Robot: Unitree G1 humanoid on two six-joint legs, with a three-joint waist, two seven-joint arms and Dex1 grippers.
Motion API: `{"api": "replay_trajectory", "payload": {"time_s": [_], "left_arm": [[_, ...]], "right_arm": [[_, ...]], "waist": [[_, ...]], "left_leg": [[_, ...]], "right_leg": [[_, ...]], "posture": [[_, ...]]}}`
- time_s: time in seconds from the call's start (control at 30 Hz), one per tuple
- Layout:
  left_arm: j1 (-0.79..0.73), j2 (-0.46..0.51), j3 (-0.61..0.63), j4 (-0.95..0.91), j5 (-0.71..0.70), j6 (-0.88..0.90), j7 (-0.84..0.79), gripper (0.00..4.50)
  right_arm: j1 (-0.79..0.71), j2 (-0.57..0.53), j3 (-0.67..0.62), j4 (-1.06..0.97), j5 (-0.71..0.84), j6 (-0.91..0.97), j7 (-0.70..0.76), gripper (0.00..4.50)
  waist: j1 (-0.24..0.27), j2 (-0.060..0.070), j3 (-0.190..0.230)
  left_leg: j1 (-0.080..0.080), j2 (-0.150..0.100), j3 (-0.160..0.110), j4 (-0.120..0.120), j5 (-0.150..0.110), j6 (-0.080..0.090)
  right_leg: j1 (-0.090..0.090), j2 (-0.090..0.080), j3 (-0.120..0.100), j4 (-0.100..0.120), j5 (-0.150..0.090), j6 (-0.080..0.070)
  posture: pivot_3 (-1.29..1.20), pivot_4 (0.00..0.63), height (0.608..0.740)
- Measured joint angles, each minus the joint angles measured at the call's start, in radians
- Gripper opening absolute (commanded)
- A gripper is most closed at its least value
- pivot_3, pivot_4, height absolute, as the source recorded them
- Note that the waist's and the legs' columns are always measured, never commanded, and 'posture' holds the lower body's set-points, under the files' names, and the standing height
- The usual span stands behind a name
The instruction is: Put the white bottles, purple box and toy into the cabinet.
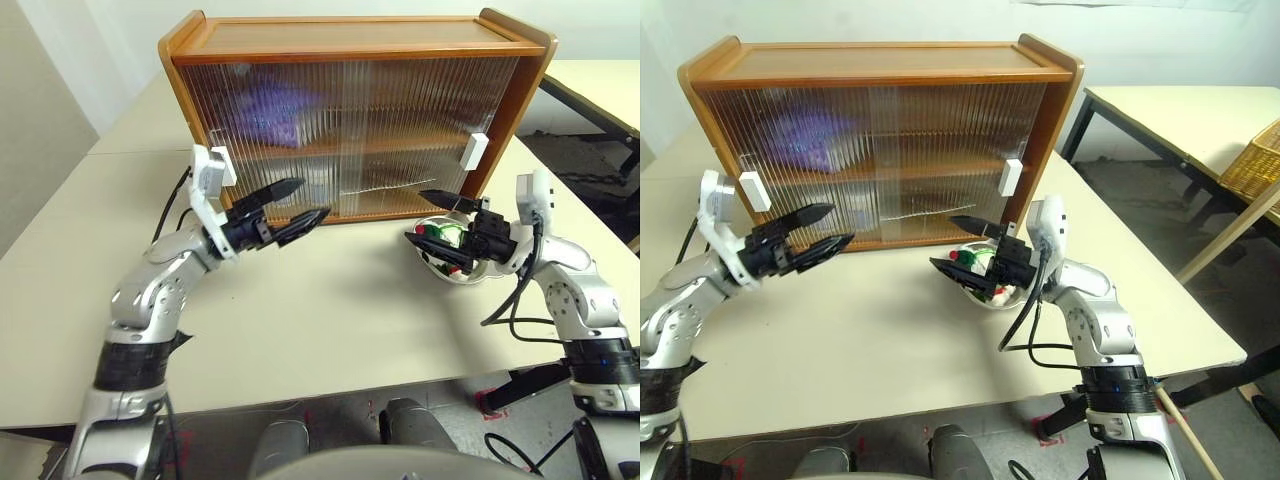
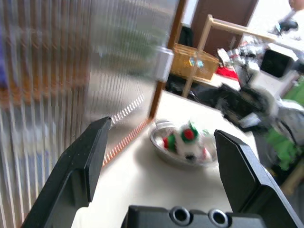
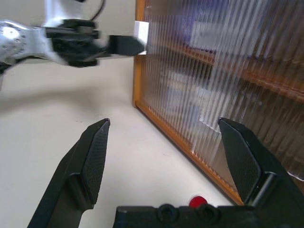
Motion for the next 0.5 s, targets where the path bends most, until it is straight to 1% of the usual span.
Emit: {"api": "replay_trajectory", "payload": {"time_s": [0.13,0.23,0.33,0.47,0.5], "left_arm": [[0.031,0.036,0.002,-0.036,-0.022,0.026,-0.030,4.47],[0.031,0.044,0.002,-0.038,-0.021,0.026,-0.041,4.47],[0.029,0.044,0.002,-0.038,-0.020,0.026,-0.044,4.50],[0.021,0.044,0.000,-0.036,-0.015,0.021,-0.048,4.50],[0.019,0.043,-0.001,-0.035,-0.014,0.019,-0.050,4.50]], "right_arm": [[0.002,0.000,-0.002,0.004,-0.005,-0.002,-0.029,4.50],[0.001,0.000,-0.011,0.031,-0.022,-0.020,-0.056,4.50],[-0.005,0.000,-0.037,0.070,-0.022,-0.020,-0.083,3.92],[-0.029,-0.012,-0.093,0.129,-0.022,-0.027,-0.129,2.44],[-0.038,-0.016,-0.102,0.145,-0.022,-0.030,-0.136,2.00]], "waist": [[0.001,0.000,0.000],[0.000,0.000,0.000],[-0.002,0.000,0.000],[-0.005,0.000,0.000],[-0.006,0.000,0.000]], "left_leg": [[0.000,0.000,0.000,0.000,0.000,0.000],[0.001,0.000,0.000,0.000,0.000,0.000],[0.000,0.000,0.000,0.000,0.000,0.000],[0.000,0.001,0.000,0.000,0.000,0.000],[-0.001,0.001,0.000,0.000,0.000,0.000]], "right_leg": [[0.000,0.000,0.000,0.000,0.000,0.000],[-0.001,0.000,0.000,0.001,0.000,0.000],[-0.002,0.000,0.001,0.001,0.000,0.000],[-0.005,0.000,0.001,0.002,0.000,0.000],[-0.005,0.000,0.001,0.001,0.000,-0.001]], "posture": [[-0.14,0.000,0.740],[-0.15,0.000,0.740],[-0.16,0.000,0.740],[-0.17,0.000,0.740],[-0.17,0.000,0.740]]}}
